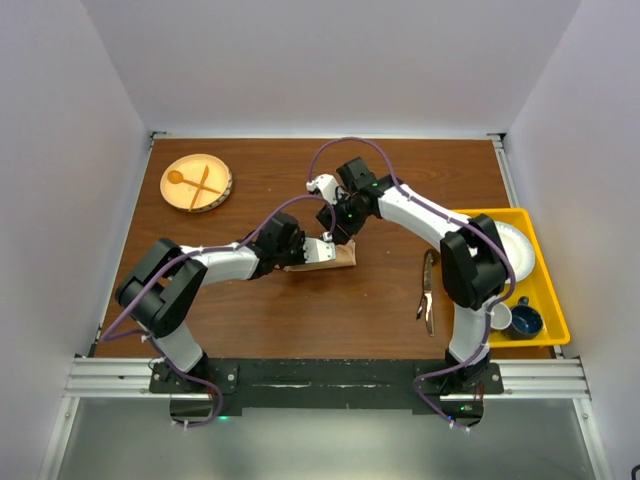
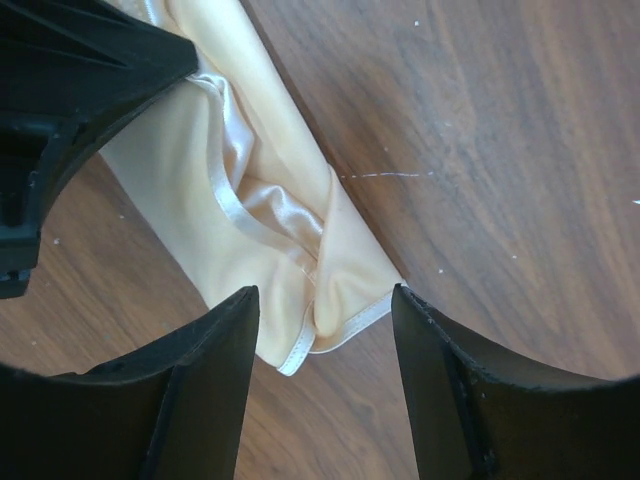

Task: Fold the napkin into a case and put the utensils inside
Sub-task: Stuff the top corner of the smaller-rectangle-folded napkin into the folded napkin.

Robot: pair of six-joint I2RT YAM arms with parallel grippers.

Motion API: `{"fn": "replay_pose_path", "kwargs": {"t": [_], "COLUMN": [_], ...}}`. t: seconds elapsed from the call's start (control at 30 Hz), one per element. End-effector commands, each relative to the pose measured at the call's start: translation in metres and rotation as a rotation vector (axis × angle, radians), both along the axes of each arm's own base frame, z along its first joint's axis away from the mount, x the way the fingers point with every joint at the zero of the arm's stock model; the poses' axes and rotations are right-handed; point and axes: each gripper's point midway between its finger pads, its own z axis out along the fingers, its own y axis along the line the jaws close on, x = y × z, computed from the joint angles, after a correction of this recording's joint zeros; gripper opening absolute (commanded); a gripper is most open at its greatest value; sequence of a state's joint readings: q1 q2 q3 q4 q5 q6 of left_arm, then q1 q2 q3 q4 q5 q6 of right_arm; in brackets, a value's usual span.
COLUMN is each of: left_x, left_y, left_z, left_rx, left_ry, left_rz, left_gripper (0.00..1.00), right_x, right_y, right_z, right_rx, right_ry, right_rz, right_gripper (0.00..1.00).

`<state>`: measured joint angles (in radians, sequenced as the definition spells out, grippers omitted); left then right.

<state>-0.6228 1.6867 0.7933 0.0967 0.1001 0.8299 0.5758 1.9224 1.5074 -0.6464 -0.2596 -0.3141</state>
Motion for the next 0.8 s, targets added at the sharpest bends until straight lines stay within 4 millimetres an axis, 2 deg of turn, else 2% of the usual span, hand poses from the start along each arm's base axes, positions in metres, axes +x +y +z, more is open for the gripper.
{"fn": "replay_pose_path", "kwargs": {"t": [0.0, 0.37, 0.5, 0.63, 0.73, 0.77], "left_x": [-0.014, -0.016, -0.016, -0.016, -0.015, -0.014], "left_y": [0.008, 0.008, 0.009, 0.009, 0.008, 0.008], "left_z": [-0.018, -0.02, -0.021, -0.021, -0.021, -0.021], "left_rx": [0.02, 0.017, 0.02, 0.019, 0.018, 0.018], "left_ry": [0.067, 0.072, 0.073, 0.073, 0.074, 0.074], "left_rz": [0.0, -0.003, -0.006, -0.009, -0.009, -0.008], "left_gripper": [0.0, 0.0, 0.0, 0.0, 0.0, 0.0], "right_x": [0.001, 0.0, 0.005, 0.009, 0.013, 0.013], "right_y": [-0.005, -0.008, -0.011, -0.016, -0.023, -0.025], "right_z": [-0.008, -0.047, -0.055, -0.059, -0.062, -0.064], "right_rx": [-0.061, -0.153, -0.187, -0.222, -0.25, -0.259], "right_ry": [-0.053, -0.109, -0.146, -0.188, -0.215, -0.218], "right_rz": [-0.007, 0.019, -0.001, -0.026, -0.052, -0.056], "right_gripper": [0.58, 0.57, 0.46, 0.28, 0.19, 0.12]}}
